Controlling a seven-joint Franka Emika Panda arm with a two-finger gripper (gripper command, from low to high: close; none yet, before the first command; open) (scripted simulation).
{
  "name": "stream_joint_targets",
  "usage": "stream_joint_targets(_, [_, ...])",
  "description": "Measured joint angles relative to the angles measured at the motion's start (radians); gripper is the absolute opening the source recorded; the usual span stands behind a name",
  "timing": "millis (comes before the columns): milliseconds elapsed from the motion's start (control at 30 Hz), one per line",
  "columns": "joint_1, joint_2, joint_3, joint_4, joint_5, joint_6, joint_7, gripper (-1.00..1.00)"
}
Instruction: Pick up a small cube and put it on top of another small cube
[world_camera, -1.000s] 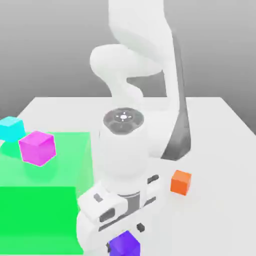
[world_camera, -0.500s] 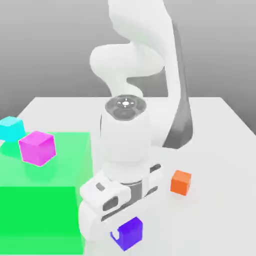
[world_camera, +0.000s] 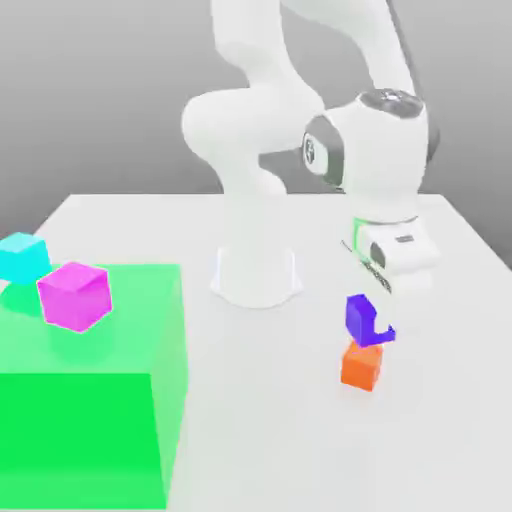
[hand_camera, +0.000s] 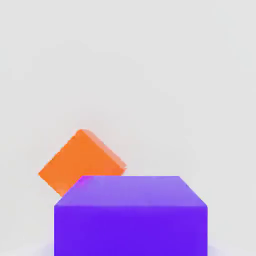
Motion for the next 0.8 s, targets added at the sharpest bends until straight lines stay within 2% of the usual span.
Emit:
stream_joint_targets(267, [-0.004,0.247,0.014,-0.009,-0.036,0.257,-0.005,-1.00])
stream_joint_targets(300, [-0.007,0.271,0.014,-0.008,-0.043,0.280,0.000,1.00])
stream_joint_targets(533, [-0.004,0.270,0.013,-0.008,-0.041,0.281,-0.002,1.00])
stream_joint_targets(800, [0.014,0.004,0.004,-0.019,-0.013,0.027,-0.020,1.00])
